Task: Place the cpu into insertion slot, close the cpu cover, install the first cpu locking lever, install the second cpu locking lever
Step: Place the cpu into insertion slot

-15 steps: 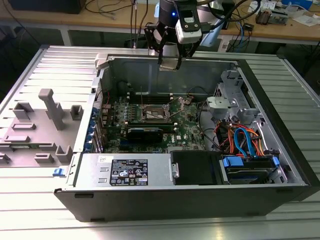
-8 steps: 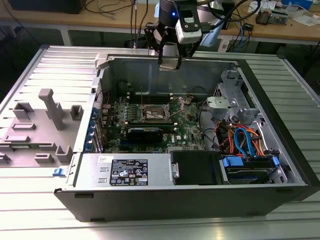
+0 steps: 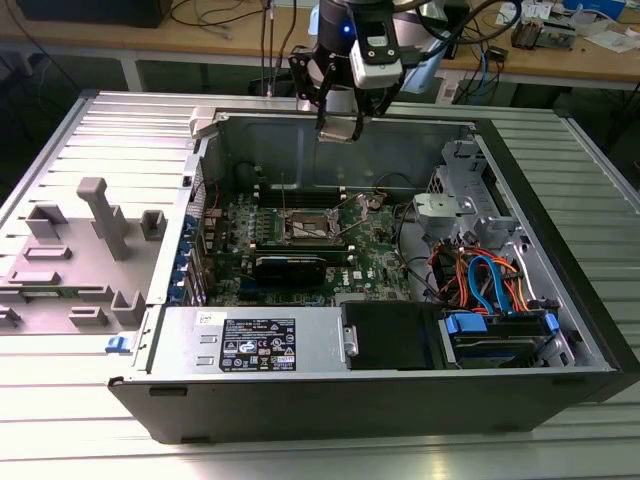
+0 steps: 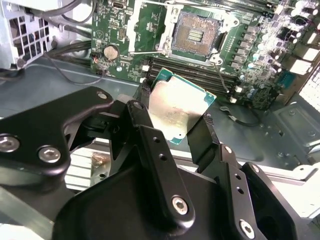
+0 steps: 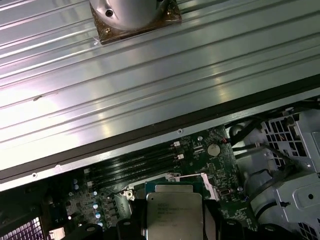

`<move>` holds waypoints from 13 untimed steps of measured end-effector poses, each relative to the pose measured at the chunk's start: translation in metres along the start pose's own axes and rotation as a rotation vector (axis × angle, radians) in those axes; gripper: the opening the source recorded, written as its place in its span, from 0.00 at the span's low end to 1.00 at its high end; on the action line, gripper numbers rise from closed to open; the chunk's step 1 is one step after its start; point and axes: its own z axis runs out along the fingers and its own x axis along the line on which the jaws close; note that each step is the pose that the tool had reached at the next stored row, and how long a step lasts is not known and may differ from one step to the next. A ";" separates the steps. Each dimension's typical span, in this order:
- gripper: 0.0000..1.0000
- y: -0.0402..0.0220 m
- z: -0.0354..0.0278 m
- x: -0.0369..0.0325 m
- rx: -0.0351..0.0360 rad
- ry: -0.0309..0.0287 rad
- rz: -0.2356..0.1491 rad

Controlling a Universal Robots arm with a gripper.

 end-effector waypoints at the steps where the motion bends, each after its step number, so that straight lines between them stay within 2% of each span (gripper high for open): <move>1: 0.54 0.0000 0.0003 0.0000 -0.0002 -0.0013 0.014; 10: 0.54 -0.0003 0.0023 -0.0001 -0.0004 -0.0128 0.142; 13: 0.54 -0.0004 0.0023 -0.0001 -0.0006 -0.0130 0.144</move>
